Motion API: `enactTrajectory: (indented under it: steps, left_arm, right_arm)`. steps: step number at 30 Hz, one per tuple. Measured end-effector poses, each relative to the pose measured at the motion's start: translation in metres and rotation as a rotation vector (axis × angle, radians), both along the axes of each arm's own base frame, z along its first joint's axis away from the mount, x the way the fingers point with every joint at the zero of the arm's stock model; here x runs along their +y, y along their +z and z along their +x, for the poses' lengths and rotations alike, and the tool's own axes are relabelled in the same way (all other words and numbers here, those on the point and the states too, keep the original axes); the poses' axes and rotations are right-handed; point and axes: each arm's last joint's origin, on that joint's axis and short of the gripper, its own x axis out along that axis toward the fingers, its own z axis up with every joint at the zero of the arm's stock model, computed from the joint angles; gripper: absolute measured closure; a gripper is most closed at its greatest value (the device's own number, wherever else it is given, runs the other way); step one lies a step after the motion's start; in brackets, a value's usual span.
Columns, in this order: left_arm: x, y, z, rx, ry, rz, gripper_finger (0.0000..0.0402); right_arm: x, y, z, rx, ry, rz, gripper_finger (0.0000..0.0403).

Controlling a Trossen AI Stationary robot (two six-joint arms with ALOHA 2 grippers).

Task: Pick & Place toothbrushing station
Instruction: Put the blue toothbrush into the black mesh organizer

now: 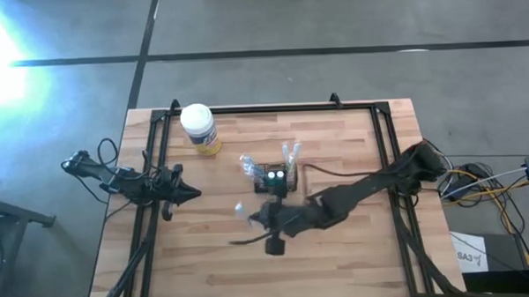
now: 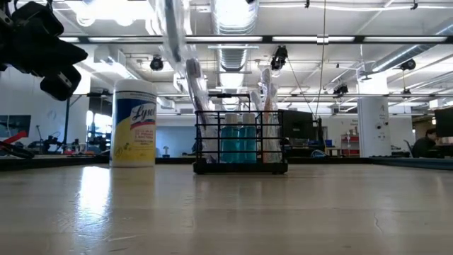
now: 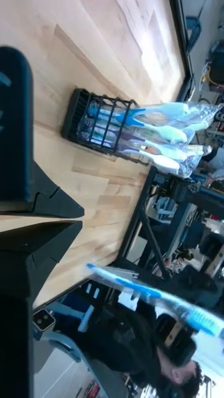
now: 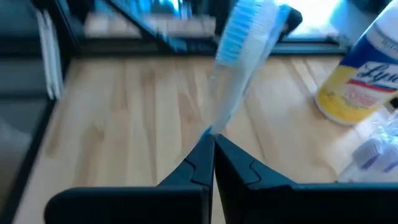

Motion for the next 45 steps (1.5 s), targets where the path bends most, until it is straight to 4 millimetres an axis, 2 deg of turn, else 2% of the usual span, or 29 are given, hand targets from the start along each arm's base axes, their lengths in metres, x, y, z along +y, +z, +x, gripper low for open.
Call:
enactTrajectory:
  steps: [8,12,15,20,25,33,36,41,45]
  left_arm:
    - [-0.001,0.0,0.0,0.0,-0.033,0.001,0.0378]
    - [-0.005,0.004,0.001,-0.046,-0.16,0.065,0.0378]
    - [-0.007,0.011,0.002,-0.114,-0.212,0.093,0.0378]
    - [-0.009,0.017,0.005,-0.178,-0.216,0.125,0.0378]
    - [-0.01,0.016,0.008,-0.158,-0.215,0.084,0.0378]
    - [-0.01,0.014,0.009,-0.133,-0.216,0.08,0.0378]
    - [-0.011,0.014,0.009,-0.13,-0.217,0.091,0.0378]
    - [-0.011,0.012,0.01,-0.115,-0.218,0.108,0.0378]
    - [-0.011,0.01,0.01,-0.092,-0.222,0.125,0.0378]
  right_arm:
    - [-0.012,-0.05,-0.042,-0.286,0.083,0.172,0.0395]
    - [-0.018,-0.07,-0.053,-0.363,0.08,0.206,0.0395]
    - [-0.019,-0.08,-0.058,-0.377,0.08,0.215,0.0395]
    - [-0.022,-0.084,-0.059,-0.383,0.072,0.209,0.0395]
    - [-0.022,-0.086,-0.058,-0.284,0.03,0.256,0.0394]
    - [-0.019,-0.084,-0.056,0.186,-0.181,0.389,0.0394]
    - [-0.015,-0.081,-0.046,0.231,-0.213,0.404,0.0389]
    - [-0.002,-0.072,-0.021,0.25,-0.156,0.471,0.0337]
    - [-0.001,-0.072,-0.006,0.329,-0.228,0.472,0.0273]
